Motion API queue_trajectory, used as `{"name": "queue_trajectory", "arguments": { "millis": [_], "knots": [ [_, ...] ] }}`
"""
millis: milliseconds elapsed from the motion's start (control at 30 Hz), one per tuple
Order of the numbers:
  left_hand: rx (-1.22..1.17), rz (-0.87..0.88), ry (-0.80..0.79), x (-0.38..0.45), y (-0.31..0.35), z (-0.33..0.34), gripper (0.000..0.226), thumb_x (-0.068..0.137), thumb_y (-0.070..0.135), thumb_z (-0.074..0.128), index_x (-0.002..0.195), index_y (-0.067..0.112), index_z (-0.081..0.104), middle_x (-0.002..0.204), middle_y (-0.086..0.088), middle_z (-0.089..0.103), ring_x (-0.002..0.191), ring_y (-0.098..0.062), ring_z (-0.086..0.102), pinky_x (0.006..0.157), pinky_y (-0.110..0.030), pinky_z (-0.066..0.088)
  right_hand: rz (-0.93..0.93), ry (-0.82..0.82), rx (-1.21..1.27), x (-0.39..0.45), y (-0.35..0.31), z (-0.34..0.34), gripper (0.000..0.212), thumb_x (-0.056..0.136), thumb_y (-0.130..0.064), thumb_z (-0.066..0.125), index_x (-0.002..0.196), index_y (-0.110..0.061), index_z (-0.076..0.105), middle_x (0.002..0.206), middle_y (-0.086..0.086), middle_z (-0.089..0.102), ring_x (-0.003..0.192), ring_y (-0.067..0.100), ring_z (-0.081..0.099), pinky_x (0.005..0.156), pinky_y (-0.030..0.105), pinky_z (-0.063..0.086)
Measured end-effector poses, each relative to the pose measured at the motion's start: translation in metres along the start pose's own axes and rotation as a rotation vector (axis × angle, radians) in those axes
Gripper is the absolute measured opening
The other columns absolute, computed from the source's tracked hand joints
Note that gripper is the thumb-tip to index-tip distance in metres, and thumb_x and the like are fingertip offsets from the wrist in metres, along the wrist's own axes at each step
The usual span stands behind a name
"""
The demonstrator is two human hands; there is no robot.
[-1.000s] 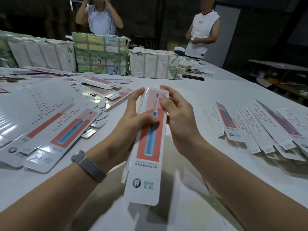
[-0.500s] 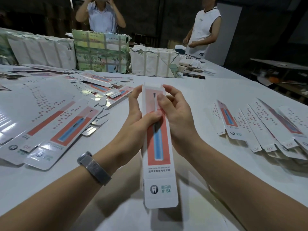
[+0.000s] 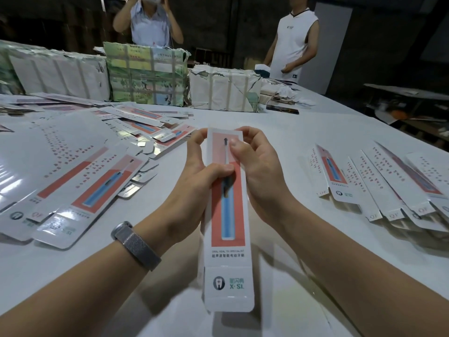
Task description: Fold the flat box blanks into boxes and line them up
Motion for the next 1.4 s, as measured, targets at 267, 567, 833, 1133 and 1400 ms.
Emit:
{"name": "queue_trajectory", "arguments": {
  "millis": [267,567,833,1133,1400],
  "knots": [
    [-0.084,-0.069,0.01,-0.002,-0.004,0.005,0.069,0.08,0.021,0.061,0.124,0.065,0.03,0.094,0.003,0.077,0.07,-0.02,0.073,0.061,-0.027,0.058,0.046,0.033,0.186,0.005,-0.004,-0.01,0.046,0.073,-0.009,0.062,0.115,-0.026,0.053,0.112,0.007,0.06,0.097,0.024,0.064,0.097,0.064,0.044],
    [0.026,-0.103,-0.033,-0.008,-0.006,0.006,0.076,0.079,0.03,0.059,0.146,0.045,0.026,0.092,0.008,0.073,0.071,-0.018,0.072,0.062,-0.024,0.056,0.09,0.009,0.107,0.007,-0.006,-0.012,0.02,0.083,-0.03,0.058,0.069,-0.023,0.071,0.071,-0.001,0.062,0.072,0.018,0.054,0.07,0.037,0.035],
    [0.096,-0.101,-0.061,-0.008,-0.01,0.003,0.067,0.072,0.043,0.066,0.131,0.054,0.036,0.094,-0.002,0.071,0.072,-0.019,0.071,0.066,-0.025,0.056,0.179,-0.063,0.068,0.01,0.002,-0.009,0.017,0.078,-0.024,0.06,0.08,-0.021,0.077,0.086,0.009,0.065,0.084,0.027,0.056,0.08,0.045,0.037],
    [0.109,-0.116,-0.114,-0.007,-0.01,0.006,0.068,0.084,0.032,0.059,0.141,0.051,0.028,0.102,0.003,0.072,0.08,-0.023,0.074,0.067,-0.026,0.057,0.049,0.035,-0.008,0.011,-0.008,-0.016,0.018,0.077,-0.015,0.061,0.074,-0.017,0.079,0.08,0.019,0.063,0.071,0.031,0.055,0.069,0.047,0.039],
    [0.1,-0.123,-0.189,-0.007,-0.004,0.002,0.081,0.074,0.038,0.068,0.141,0.06,0.029,0.112,0.002,0.07,0.1,-0.039,0.07,0.075,-0.034,0.058,0.026,0.039,-0.107,0.016,-0.014,-0.027,0.01,0.076,-0.016,0.066,0.076,-0.016,0.076,0.072,0.012,0.064,0.068,0.028,0.051,0.057,0.036,0.043]
  ]
}}
Point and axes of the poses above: each hand's wrist, its own x-axis towards the middle knuckle, its own z-axis out of the palm, y = z × x, the point moved 8 cm from there along x, towards the middle knuckle
